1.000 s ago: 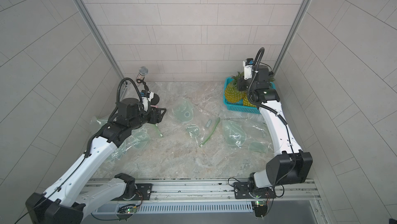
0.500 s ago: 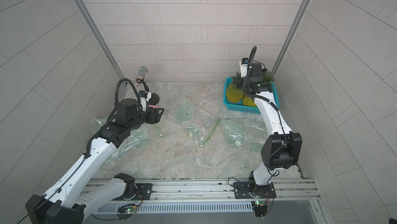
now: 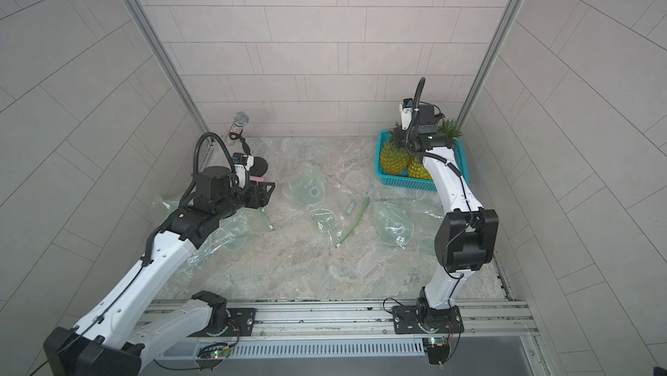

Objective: Open the zip-top bag and take out the pineapple
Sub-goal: Place the pineapple in the basket.

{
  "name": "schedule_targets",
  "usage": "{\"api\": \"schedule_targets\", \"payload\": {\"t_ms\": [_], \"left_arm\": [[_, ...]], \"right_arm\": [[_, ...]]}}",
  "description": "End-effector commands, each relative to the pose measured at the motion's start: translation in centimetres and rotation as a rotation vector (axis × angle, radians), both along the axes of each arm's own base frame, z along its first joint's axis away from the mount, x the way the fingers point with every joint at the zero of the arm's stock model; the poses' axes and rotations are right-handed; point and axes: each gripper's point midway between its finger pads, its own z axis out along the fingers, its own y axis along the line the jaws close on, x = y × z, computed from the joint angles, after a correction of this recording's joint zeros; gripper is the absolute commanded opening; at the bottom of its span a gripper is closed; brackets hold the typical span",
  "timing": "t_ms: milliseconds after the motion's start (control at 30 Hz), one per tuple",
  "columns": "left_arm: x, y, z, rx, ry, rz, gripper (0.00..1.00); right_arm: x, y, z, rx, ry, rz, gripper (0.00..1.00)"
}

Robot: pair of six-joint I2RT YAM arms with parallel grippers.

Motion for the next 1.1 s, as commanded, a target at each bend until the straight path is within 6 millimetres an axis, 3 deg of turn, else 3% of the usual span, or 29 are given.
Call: {"api": "schedule_targets", "payload": {"t_ms": [0,633,733,900,1067], "left_arm": [[0.1,0.3,0.6,-0.006,-0.029,0.009,0.72],[0.3,0.5,0.4,-0.013,-0.019,0.016,0.73],[0.3,0.6,0.3,-0.013,-0.017,0.018,0.73],[0.3,0.6,0.3,-0.014,-0.014,0.021,0.73],[0.4,0.6,0.1,-0.013,-0.007,0.021,0.73]], "right_arm": [[1.1,-0.3,2.6,-0.003,-0.080,-0.013,0.00],[2.0,-0.9,-5.4,0.015,0.101,-0.039,0.00],[1.9,-1.0,-6.3,0.031,0.111,-0.041,0.04],[1.6,-0.7,-6.2,0.053,0.104,-0.034,0.15],[1.1,-0.6,-3.4,0.078,0.040,-0.032,0.21]]}}
